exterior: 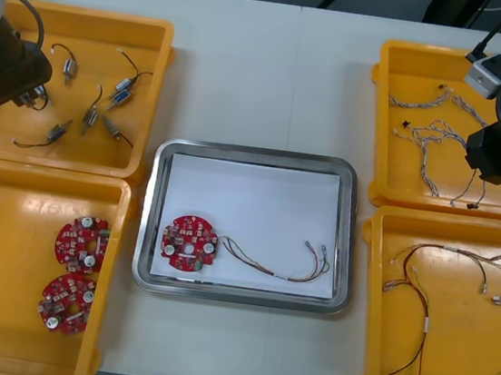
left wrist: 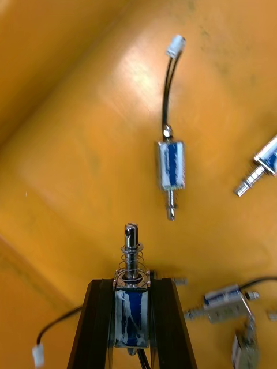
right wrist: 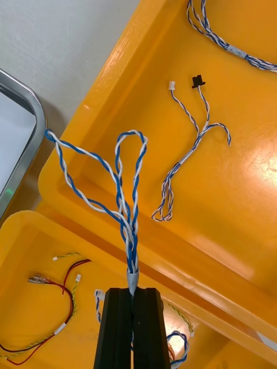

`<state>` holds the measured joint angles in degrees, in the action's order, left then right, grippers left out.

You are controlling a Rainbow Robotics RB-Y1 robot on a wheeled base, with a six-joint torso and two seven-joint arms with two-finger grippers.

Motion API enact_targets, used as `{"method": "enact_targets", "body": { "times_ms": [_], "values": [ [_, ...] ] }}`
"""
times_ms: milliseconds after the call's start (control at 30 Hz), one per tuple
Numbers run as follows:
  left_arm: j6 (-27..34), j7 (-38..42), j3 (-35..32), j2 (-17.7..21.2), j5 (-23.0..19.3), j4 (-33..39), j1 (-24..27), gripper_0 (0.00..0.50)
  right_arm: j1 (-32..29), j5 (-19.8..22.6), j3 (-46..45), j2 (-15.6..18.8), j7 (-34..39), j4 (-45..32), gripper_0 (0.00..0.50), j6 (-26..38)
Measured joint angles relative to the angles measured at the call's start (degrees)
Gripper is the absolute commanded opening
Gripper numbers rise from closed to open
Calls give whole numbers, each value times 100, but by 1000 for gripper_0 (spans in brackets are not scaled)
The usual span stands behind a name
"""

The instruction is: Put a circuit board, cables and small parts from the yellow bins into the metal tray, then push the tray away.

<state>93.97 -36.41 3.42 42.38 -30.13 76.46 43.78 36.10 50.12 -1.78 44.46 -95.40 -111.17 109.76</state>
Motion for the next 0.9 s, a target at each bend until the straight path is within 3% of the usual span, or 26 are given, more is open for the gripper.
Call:
{"method": "enact_targets", "body": {
  "times_ms": [467,667,900],
  "values": [
    [1425,-67,-24,378,-1230,1686,29,0,-2,-4,0,-1,0,-1,0,1],
    [1546,-66,89,382,-1663,2297,31,0,-4,-25,0,-5,0,-1,0,1],
    [1548,-35,825,336,-1912,2744,212,0,-5,-27,0,-12,0,-2,0,2]
  ]
}}
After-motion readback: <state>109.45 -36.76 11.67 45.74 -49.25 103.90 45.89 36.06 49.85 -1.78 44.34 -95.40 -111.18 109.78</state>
